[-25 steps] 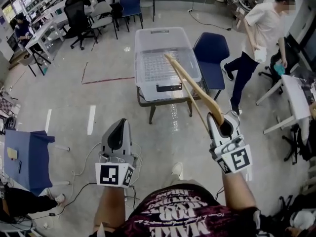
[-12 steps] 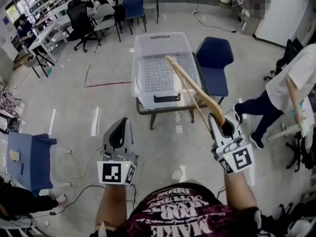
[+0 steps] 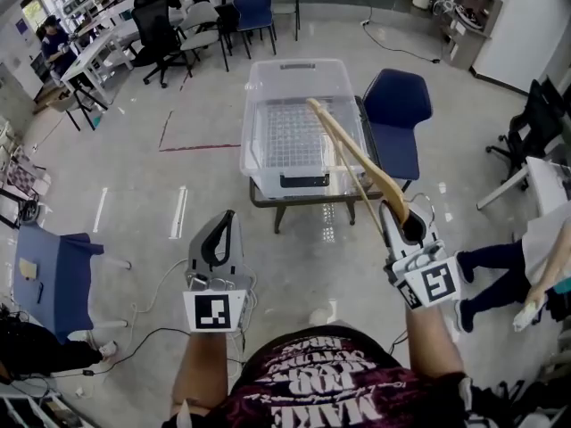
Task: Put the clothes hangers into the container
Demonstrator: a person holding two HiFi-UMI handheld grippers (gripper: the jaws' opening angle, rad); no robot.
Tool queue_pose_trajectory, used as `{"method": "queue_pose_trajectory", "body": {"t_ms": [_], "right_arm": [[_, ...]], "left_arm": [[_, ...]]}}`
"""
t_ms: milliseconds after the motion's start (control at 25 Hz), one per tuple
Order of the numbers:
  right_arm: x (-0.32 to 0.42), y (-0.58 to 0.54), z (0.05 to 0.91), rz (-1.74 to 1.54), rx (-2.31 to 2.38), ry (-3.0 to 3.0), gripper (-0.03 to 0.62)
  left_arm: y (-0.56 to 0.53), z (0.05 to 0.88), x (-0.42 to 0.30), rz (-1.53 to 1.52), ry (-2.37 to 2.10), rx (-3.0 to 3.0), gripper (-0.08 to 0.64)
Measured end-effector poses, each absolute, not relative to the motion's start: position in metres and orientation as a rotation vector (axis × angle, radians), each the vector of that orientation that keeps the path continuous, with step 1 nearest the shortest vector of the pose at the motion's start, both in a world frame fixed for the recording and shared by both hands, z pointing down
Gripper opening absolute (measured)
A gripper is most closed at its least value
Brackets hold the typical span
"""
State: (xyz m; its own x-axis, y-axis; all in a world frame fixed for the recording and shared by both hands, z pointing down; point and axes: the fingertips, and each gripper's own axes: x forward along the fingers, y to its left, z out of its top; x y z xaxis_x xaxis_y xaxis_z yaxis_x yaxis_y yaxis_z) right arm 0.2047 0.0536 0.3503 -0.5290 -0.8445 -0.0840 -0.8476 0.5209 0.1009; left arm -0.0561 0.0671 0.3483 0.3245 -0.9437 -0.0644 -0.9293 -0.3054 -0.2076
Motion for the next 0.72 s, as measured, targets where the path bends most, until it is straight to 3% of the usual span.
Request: {"method": "queue_pose_trajectory", "body": {"t_ms": [720], "right_arm": [[0.163, -0.023, 0.351, 0.215, -1.475, 2.743, 0.058]], "left_arm": [[-0.025, 0.354, -0.092, -0.077, 1.718, -2.417, 0.005]]}}
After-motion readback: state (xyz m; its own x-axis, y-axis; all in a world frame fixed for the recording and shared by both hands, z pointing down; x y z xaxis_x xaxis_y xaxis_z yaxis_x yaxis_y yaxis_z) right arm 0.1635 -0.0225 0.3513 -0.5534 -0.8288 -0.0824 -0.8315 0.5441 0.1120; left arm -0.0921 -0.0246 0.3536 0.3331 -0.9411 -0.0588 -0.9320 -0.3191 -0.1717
